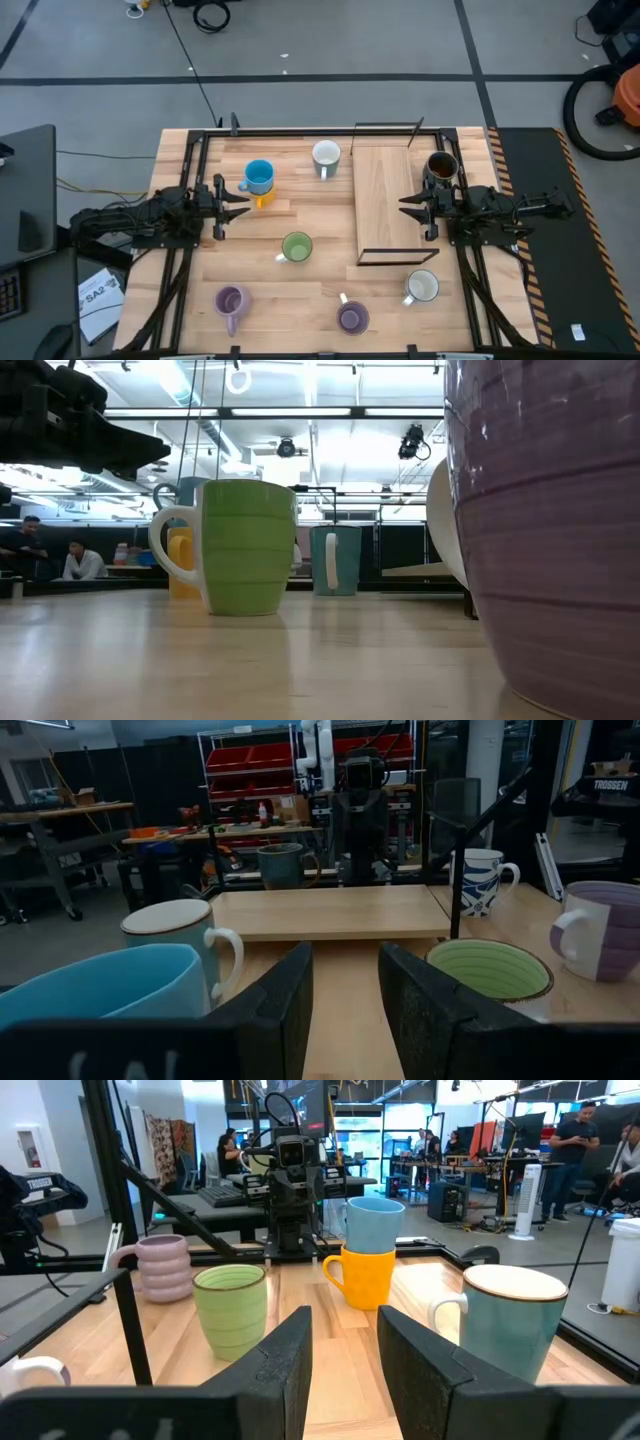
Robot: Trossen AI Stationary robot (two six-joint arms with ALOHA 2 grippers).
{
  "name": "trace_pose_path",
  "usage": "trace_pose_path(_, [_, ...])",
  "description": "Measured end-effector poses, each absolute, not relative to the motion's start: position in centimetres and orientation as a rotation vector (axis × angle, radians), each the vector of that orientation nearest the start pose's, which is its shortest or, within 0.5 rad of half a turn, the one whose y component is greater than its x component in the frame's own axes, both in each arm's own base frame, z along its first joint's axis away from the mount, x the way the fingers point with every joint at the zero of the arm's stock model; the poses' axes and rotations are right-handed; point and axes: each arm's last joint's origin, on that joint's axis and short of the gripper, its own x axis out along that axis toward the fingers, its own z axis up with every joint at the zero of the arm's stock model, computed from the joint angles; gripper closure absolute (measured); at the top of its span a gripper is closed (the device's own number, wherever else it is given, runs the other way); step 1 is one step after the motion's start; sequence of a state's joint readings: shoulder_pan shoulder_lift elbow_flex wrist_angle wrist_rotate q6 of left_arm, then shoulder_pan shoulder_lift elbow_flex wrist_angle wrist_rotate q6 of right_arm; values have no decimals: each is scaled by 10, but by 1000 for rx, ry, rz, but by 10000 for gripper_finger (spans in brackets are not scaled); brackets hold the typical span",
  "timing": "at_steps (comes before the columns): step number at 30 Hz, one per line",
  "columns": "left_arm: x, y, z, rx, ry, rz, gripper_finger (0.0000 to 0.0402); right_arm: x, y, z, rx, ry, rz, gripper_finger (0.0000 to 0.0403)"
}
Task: Place coffee mugs
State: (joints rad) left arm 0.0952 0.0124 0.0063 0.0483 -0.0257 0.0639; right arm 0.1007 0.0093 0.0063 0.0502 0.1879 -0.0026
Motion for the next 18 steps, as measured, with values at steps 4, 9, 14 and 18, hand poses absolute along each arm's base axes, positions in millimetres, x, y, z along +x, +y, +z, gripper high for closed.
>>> trace_pose_path(4, [97, 10, 169, 65, -38, 122, 278, 97, 4, 170, 4, -47, -87, 281])
trace_pose_path(9, [97, 10, 170, 65, -43, 127, 278, 97, 4, 170, 4, -47, -87, 281])
trace_pose_path(14, [97, 10, 170, 65, -43, 127, 278, 97, 4, 170, 4, -46, -88, 281])
trace_pose_path(18, [97, 10, 170, 65, -45, 129, 278, 97, 4, 170, 4, -47, -87, 281])
